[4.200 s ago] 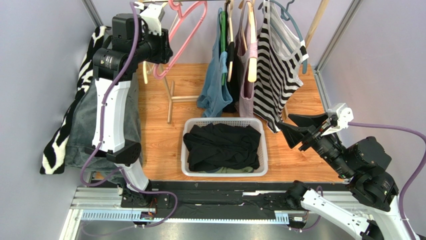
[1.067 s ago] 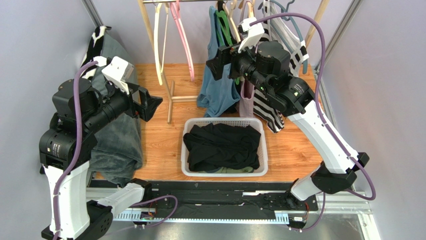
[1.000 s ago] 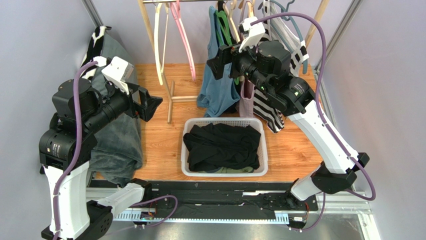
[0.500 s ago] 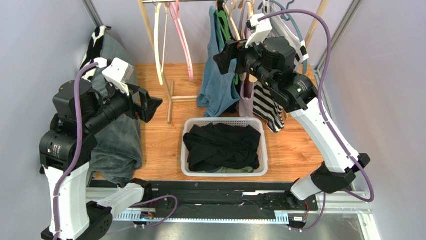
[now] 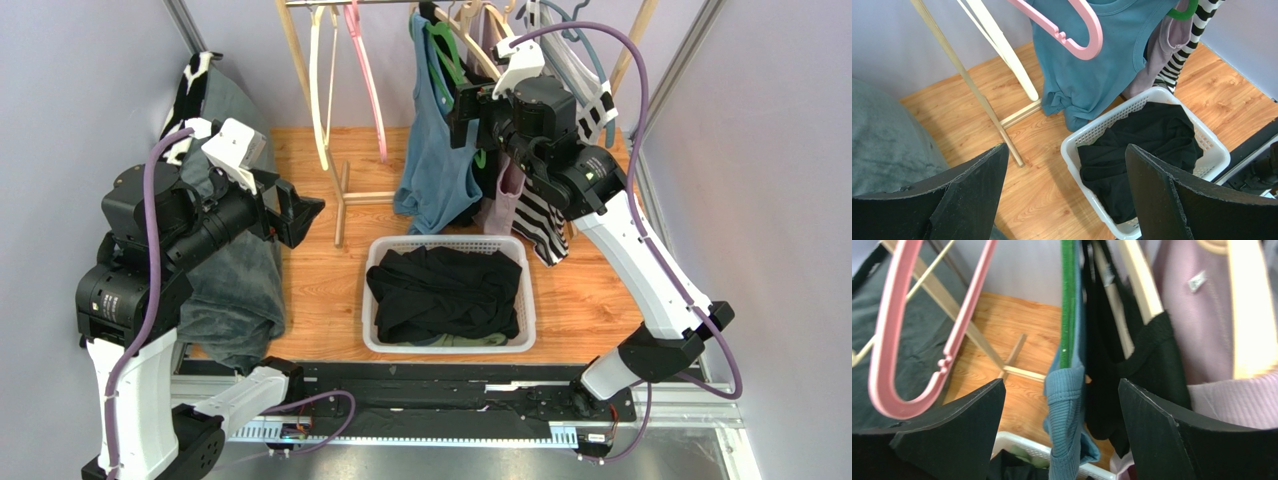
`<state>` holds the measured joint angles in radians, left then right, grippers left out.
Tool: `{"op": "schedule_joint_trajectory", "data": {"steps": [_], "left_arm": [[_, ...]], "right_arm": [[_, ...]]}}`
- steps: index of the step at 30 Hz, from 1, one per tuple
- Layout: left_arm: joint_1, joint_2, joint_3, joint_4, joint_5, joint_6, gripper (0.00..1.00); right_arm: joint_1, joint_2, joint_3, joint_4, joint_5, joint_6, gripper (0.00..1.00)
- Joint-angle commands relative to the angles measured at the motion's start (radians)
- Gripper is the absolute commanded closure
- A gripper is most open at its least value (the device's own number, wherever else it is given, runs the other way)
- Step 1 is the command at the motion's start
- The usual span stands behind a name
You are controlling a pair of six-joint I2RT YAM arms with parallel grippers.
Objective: Remove the tank top from the hanger
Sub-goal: Pick up the hanger from the clothesline.
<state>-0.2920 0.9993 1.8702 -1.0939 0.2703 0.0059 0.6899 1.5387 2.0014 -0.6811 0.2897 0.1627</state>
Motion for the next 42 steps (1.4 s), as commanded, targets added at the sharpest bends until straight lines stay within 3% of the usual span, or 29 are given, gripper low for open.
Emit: {"op": "schedule_joint_trajectory", "data": {"steps": [1,7,9,10,11,13,22,27,28,32,38,42], "left_arm": [[0.005,-0.005,0.015,0.037,0.021,-0.001,0.05],[0.005,-0.008,0.015,0.037,0.018,0.000,0.05],[0.005,-0.007,0.017,0.035,0.014,0.000,0.05],[0.005,-0.010,0.017,0.035,0.015,-0.004,0.05],[0.005,-0.011,0.018,0.035,0.012,0.000,0.05],[0.005,-0.016,0.014,0.035,0.010,0.000,0.05],[0.005,-0.016,0.009,0.039,0.021,0.000,0.05],[0.005,-0.021,0.003,0.039,0.020,0.000,0.05],[0.005,-0.021,0.003,0.039,0.020,0.000,0.05],[0.005,-0.027,0.001,0.034,0.015,0.000,0.05],[0.005,-0.028,-0.013,0.039,0.015,0.000,0.05],[0.005,-0.028,-0.008,0.040,0.015,0.000,0.05]], "right_arm": [[-0.036,-0.014,0.031,-0.003,0.105,-0.034,0.12],[-0.058,-0.020,0.007,0.028,-0.030,-0.031,0.18],[-0.058,-0.006,0.004,0.031,-0.069,-0.037,0.30],[-0.058,0.000,0.005,0.031,-0.076,-0.037,0.40],[-0.059,0.007,0.007,0.026,-0.083,-0.045,0.57],[-0.059,0.011,0.004,0.025,-0.087,-0.051,0.69],[-0.044,0.026,-0.015,0.026,-0.135,-0.083,0.65],[0.014,0.069,0.017,0.008,-0.063,-0.147,0.64],[0.019,0.084,0.023,0.008,-0.044,-0.160,0.65],[0.034,0.109,0.071,0.005,0.034,-0.184,1.00],[0.034,0.074,0.054,0.106,0.104,-0.190,1.00],[0.025,0.086,0.088,0.088,0.164,-0.200,1.00]]}}
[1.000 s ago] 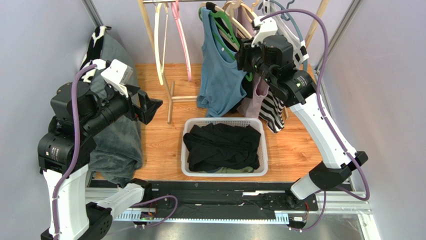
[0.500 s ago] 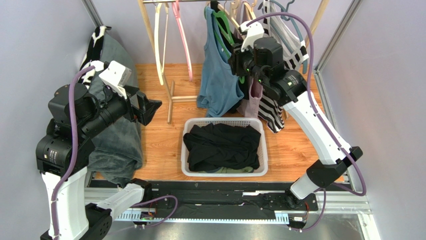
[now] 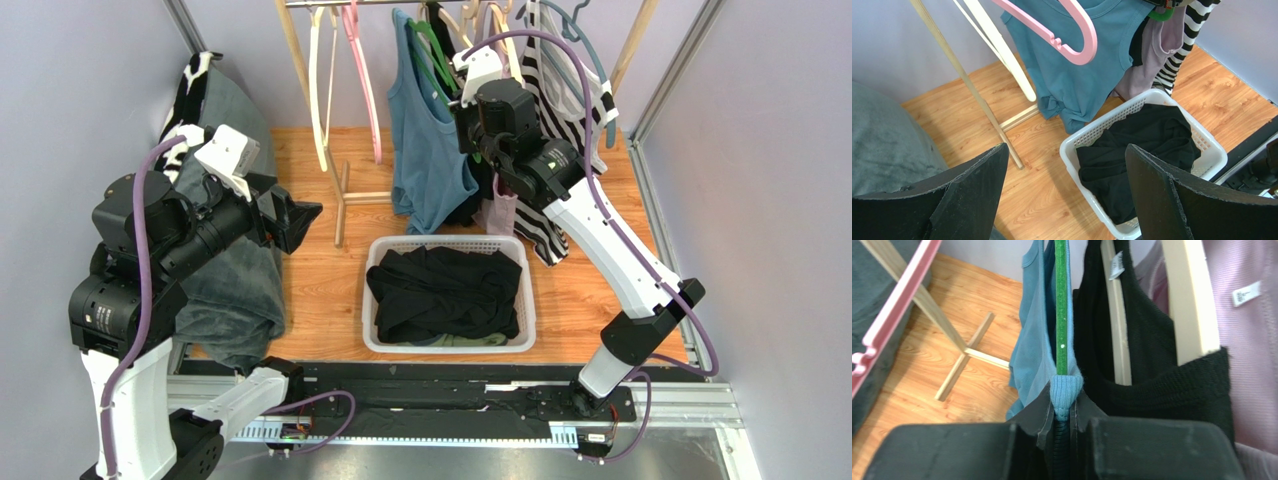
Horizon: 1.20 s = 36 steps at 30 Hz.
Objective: Remove the tank top from the hanger
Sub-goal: Pick up the hanger from the clothesline.
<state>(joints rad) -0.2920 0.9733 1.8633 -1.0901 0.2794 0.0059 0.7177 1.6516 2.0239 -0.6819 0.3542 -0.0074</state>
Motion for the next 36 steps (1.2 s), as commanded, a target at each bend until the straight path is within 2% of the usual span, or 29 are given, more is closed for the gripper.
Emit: {"op": "schedule_joint_trajectory", "data": {"steps": [1,10,16,20,25,32,36], "left_arm": [[0.005,-0.001,0.002,0.035,0.004,0.002,0.05],[0.005,-0.007,-0.009,0.038,0.000,0.006,0.05],[0.005,-0.013,-0.015,0.038,0.000,0.006,0.05],[0.005,-0.016,-0.018,0.039,-0.002,0.006,0.05],[0.005,-0.018,-0.019,0.038,0.001,0.005,0.05],[0.005,-0.027,-0.030,0.041,-0.005,0.012,0.05],[0.004,-0.033,-0.036,0.042,-0.009,0.014,0.05]], "right_arm": [[-0.009,-0.026,0.071,0.067,0.106,-0.026,1.00],[-0.172,-0.143,-0.056,0.077,0.095,0.066,1.00],[-0.248,-0.180,-0.070,0.079,0.049,0.069,1.00],[-0.251,-0.181,-0.065,0.081,-0.070,0.083,1.00],[-0.198,-0.158,-0.047,0.125,-0.191,0.050,1.00],[-0.138,-0.170,-0.034,0.266,-0.222,0.011,1.00],[-0.130,-0.150,0.034,0.262,-0.218,0.011,1.00]]}}
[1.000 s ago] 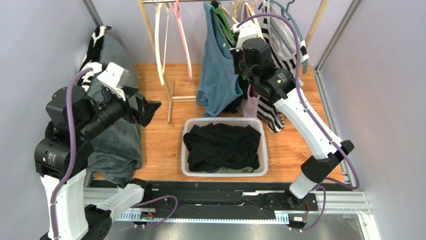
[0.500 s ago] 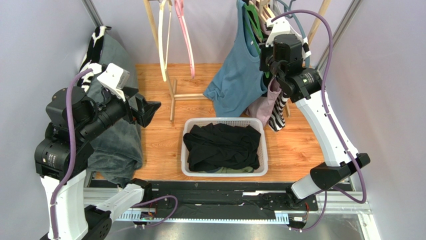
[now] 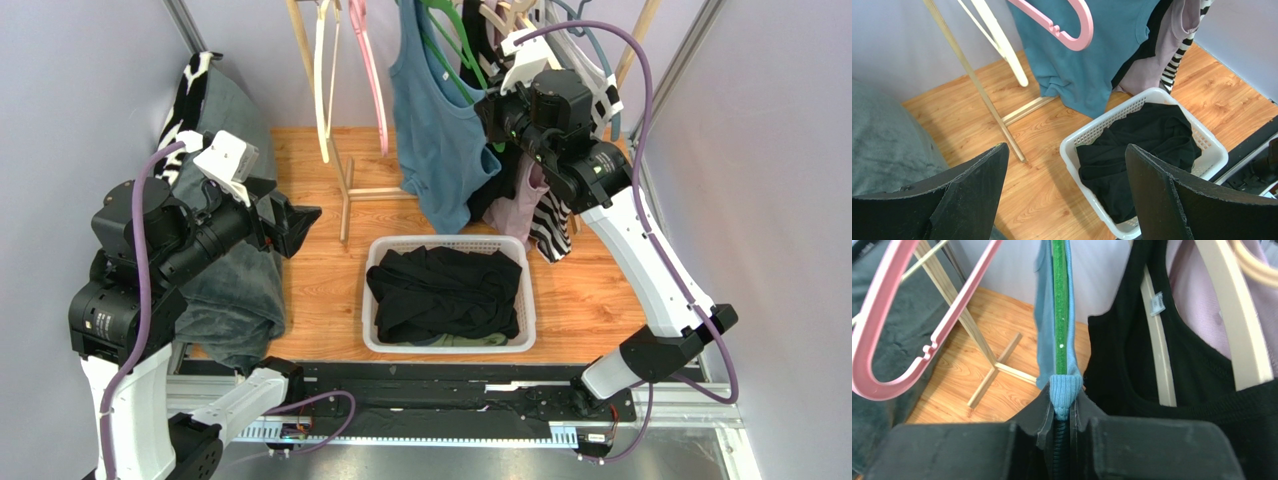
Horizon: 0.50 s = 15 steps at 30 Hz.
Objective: Remove the tank top from the hanger
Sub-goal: Pick up the hanger from the clothesline.
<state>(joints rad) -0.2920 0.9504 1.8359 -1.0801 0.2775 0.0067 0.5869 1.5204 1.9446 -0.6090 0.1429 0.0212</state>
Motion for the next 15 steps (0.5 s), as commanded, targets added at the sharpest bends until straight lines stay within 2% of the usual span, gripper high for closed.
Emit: {"op": "schedule_joint_trajectory", "data": {"steps": [1,9,15], "left_arm": [[0.005,-0.010,-0.012,0.031,-0.011,0.015,0.05],[0.005,-0.015,-0.010,0.034,-0.008,0.019,0.05],[0.005,-0.015,-0.006,0.034,0.000,0.015,0.05]], "right_arm": [[0.001,-0.019,0.117,0.183,-0.008,-0.018,1.00],[0.024,-0.133,0.056,0.192,-0.045,-0.044,1.00],[0.067,-0.241,0.028,0.049,-0.098,-0.058,1.00]]}}
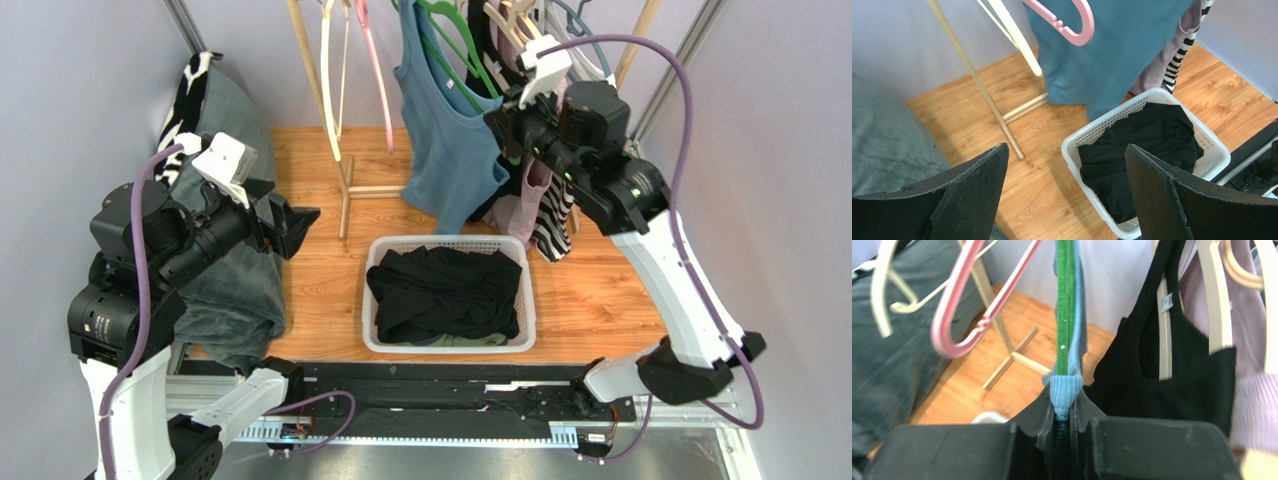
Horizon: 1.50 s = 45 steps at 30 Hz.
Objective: Remove the tank top from the hanger
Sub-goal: Pick up the hanger from the clothesline.
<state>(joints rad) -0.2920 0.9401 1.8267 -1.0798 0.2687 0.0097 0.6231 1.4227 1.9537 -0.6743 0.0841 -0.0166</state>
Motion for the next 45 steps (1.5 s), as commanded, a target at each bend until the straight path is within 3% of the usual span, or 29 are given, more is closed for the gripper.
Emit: {"op": "schedule_joint_trajectory", "data": {"steps": [1,7,10,19,23,27,36,45], "left_arm": [[0.005,-0.003,0.003,0.034,0.007,0.013,0.05],[0.005,-0.003,0.009,0.031,0.015,0.012,0.05],[0.005,0.000,0.013,0.029,0.020,0.015,0.05],[0.005,0.005,0.022,0.029,0.024,0.016,0.05],[0.005,-0.003,0.019,0.027,0.032,0.029,0.05],[0.005,-0.006,0.017,0.027,0.055,0.038,0.04],[0.005,-0.044,-0.004,0.014,0.138,0.142,0.02],[0.005,-0.052,0.042,0.003,0.294,0.242,0.01]], "right_arm": [[0.036,-0.184,-0.001,0.082,-0.044,-0.022,1.00],[0.055,-0.339,-0.133,-0.022,-0.069,-0.023,1.00],[0.056,-0.372,-0.127,-0.056,-0.162,-0.040,1.00],[0.056,-0.367,0.146,-0.002,-0.256,-0.033,1.00],[0.055,-0.401,0.151,0.071,-0.311,0.010,1.00],[0.055,-0.398,0.160,-0.028,-0.322,0.010,1.00],[0.056,-0.482,-0.073,-0.217,-0.280,-0.062,1.00],[0.056,-0.568,-0.229,-0.284,-0.383,-0.197,1.00]]}}
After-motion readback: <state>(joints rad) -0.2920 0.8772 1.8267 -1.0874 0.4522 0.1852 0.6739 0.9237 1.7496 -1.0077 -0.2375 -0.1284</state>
